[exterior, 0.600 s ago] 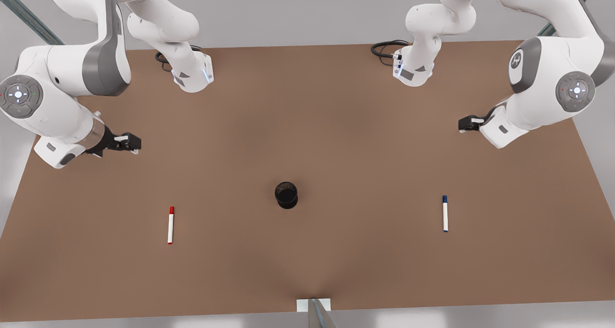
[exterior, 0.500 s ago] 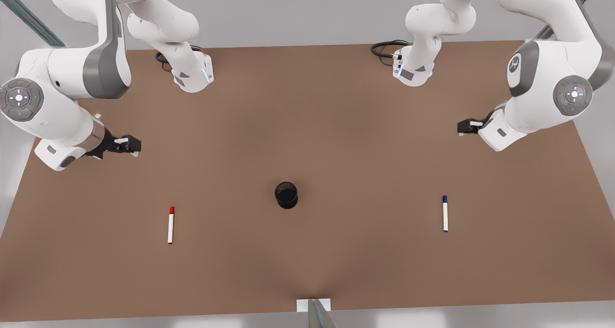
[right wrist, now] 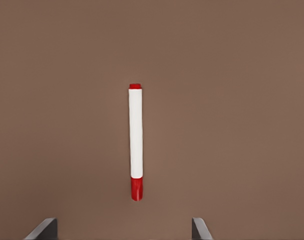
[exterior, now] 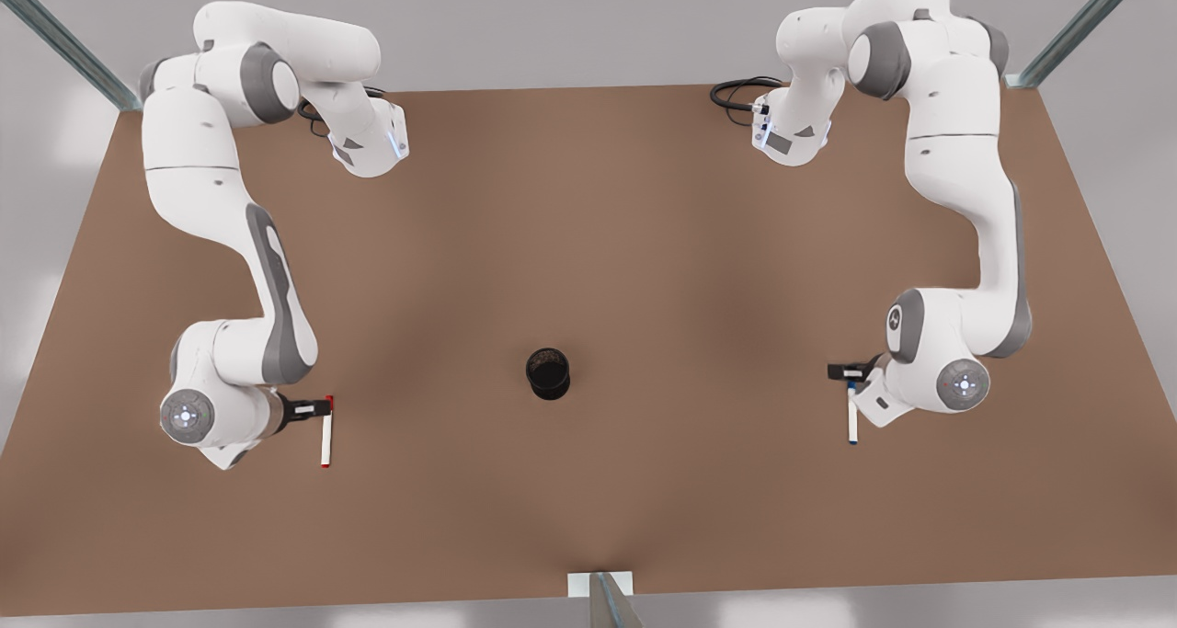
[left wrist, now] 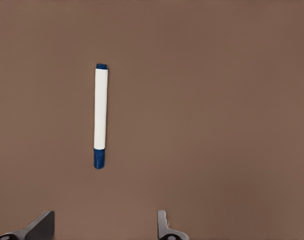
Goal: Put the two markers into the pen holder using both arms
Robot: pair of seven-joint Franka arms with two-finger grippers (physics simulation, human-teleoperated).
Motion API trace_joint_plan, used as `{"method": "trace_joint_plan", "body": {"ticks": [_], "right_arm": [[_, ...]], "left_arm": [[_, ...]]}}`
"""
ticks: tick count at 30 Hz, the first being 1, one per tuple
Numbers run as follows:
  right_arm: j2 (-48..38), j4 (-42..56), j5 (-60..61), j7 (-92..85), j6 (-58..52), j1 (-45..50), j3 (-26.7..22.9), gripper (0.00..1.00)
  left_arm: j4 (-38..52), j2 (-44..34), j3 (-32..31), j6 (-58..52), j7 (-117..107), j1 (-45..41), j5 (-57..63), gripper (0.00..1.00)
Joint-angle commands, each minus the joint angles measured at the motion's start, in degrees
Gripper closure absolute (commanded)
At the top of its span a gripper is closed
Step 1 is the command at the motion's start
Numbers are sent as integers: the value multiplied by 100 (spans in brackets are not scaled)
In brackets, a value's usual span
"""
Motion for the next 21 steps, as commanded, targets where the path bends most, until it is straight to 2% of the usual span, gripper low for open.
{"method": "trace_joint_plan", "body": {"ticks": [1,4,14,15,16,17,21], "right_arm": [[145,-92,-17,-89,1348,22,1,0],[304,-136,-18,-141,1507,-13,1,0],[664,-268,-18,-176,1867,-31,1,1],[664,-268,-18,-176,1876,-31,1,3],[664,-268,-18,-176,1876,-31,1,4],[664,-268,-18,-176,1876,-31,9,8],[673,-268,-9,-176,1876,-39,9,28]], "left_arm": [[-10,173,68,1311,-55,64,87,0],[-10,462,68,1785,-55,73,96,0],[-54,920,112,2330,-55,99,96,0],[-54,920,112,2330,-64,99,96,3],[-54,911,112,2322,-73,99,87,18],[-54,894,112,2322,-160,108,87,27],[-54,885,112,2322,-222,99,78,36]]}}
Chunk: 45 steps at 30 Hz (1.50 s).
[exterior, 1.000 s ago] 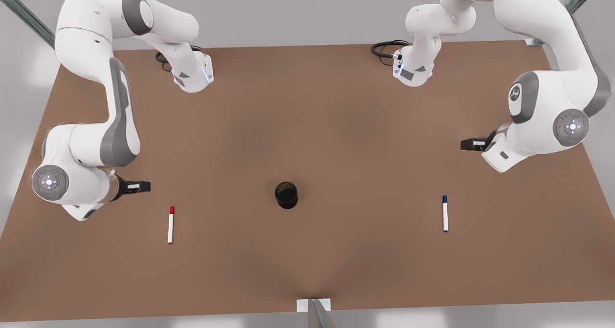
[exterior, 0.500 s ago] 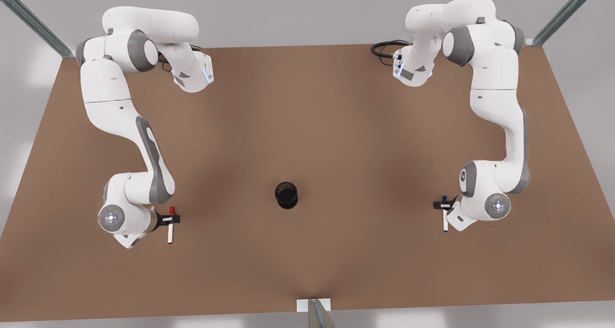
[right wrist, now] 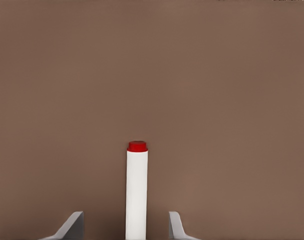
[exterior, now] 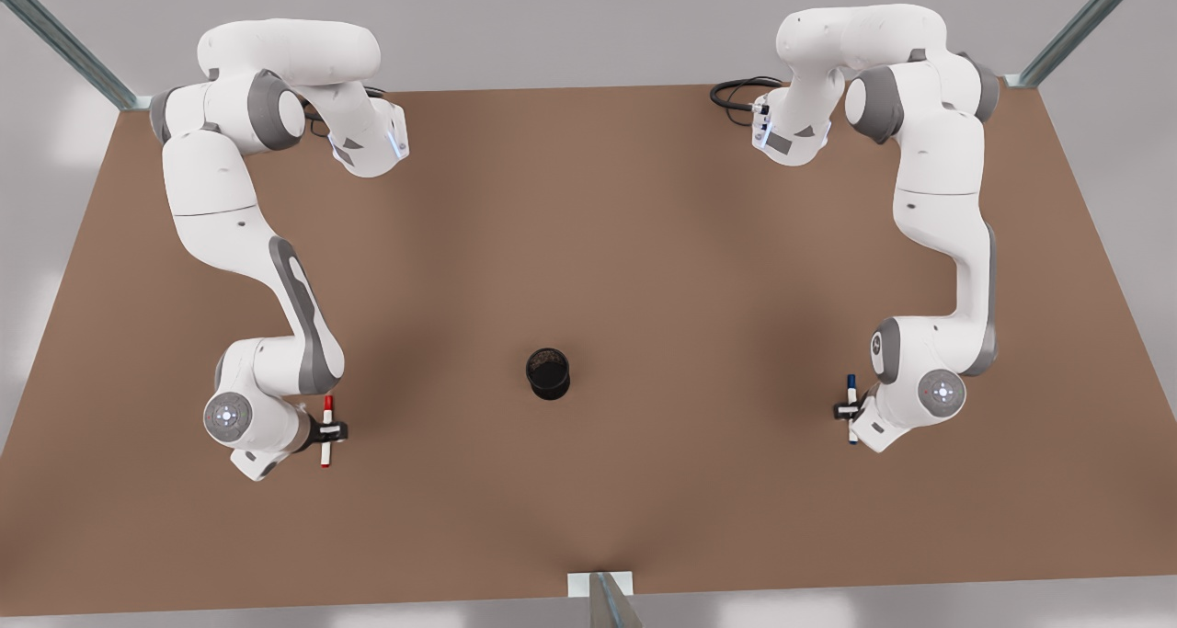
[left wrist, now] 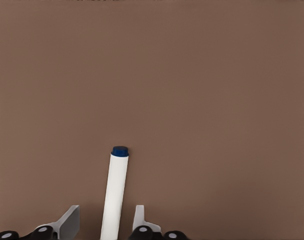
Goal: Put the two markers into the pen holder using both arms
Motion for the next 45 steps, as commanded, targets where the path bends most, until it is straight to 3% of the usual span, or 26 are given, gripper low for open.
{"method": "trace_joint_plan", "body": {"ticks": [1,3,6,14,28,33,45], "right_arm": [[-4,3,11,-74,103,0,1,32],[101,12,3,-74,129,-18,1,42],[127,12,3,-74,129,-9,1,43],[136,3,11,-74,121,-36,1,45],[171,3,20,-153,112,-36,1,65],[180,3,20,-144,103,-36,1,65],[136,47,38,-179,42,-44,36,69]], "left_arm": [[3,-9,0,123,-148,0,-2,41],[11,-9,0,123,-139,0,7,45],[3,-9,0,114,-148,-9,-2,59],[-6,44,0,105,-165,-9,-28,59],[-15,70,9,-35,-165,-9,-28,61],[-15,79,44,-35,-227,-26,-37,66],[-6,123,44,-27,-227,-18,-37,66]]}}
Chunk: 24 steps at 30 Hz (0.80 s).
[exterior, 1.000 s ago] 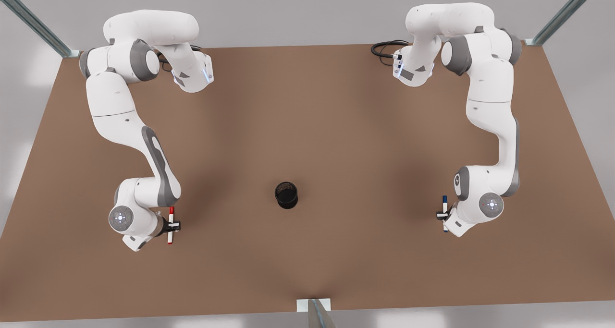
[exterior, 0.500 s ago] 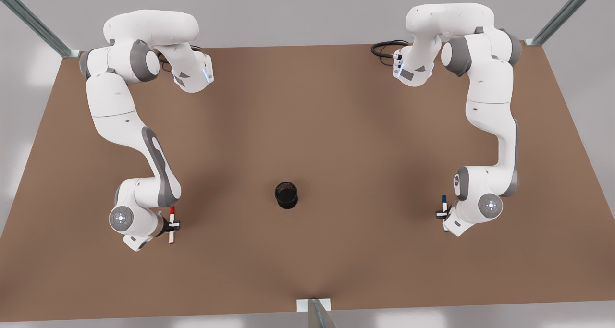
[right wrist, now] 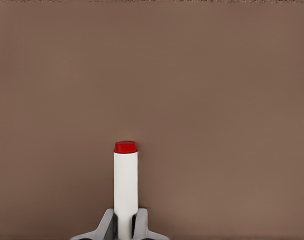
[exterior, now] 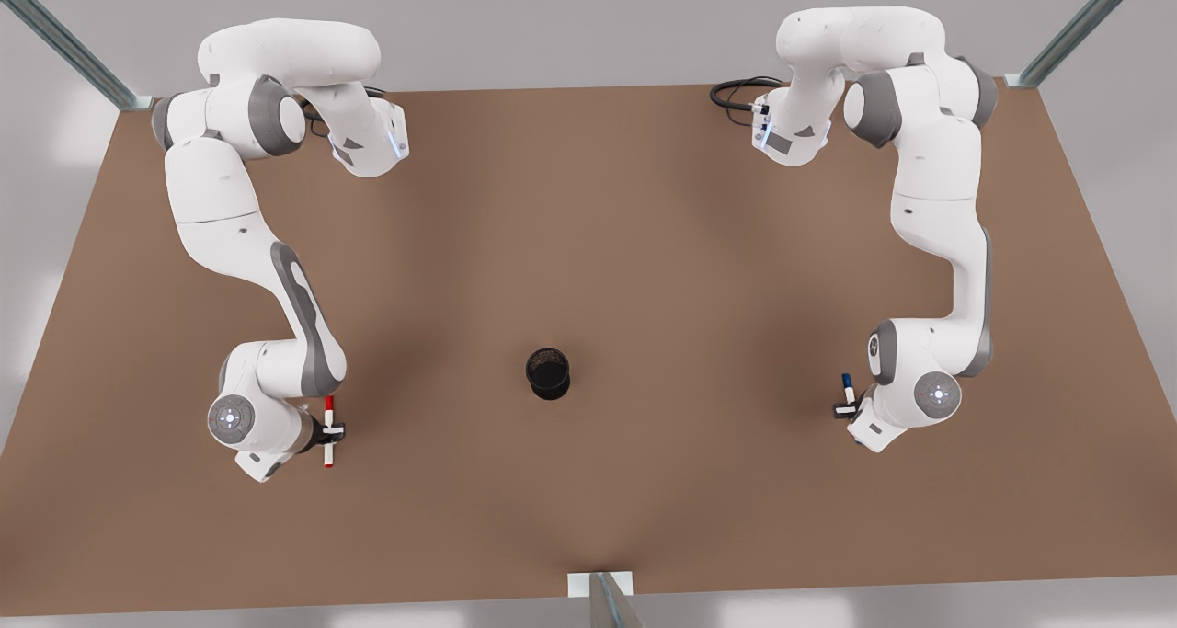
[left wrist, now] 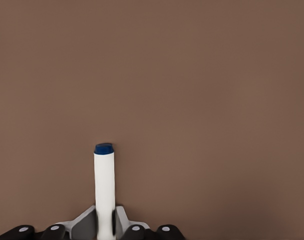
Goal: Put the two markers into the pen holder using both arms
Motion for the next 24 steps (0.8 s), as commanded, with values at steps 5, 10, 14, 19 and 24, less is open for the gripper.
{"method": "trace_joint_plan", "body": {"ticks": [5,10,14,19,24], "right_arm": [[-128,71,164,-595,-275,-56,284,69],[-146,396,1139,-4163,-258,-1137,2894,71],[363,589,1711,-7942,727,-1120,3677,71],[900,581,2239,-9314,823,-1120,4749,71],[1524,388,2265,-10369,999,-1120,5408,71]], "left_arm": [[1,-18,0,-8,-30,1,-19,66],[1,-89,0,-8,-241,-8,-10,75],[1,-98,0,-17,-250,-8,-19,76],[1,-142,0,-70,-320,-17,-19,76],[-8,-221,0,-149,-399,-17,-19,76]]}}
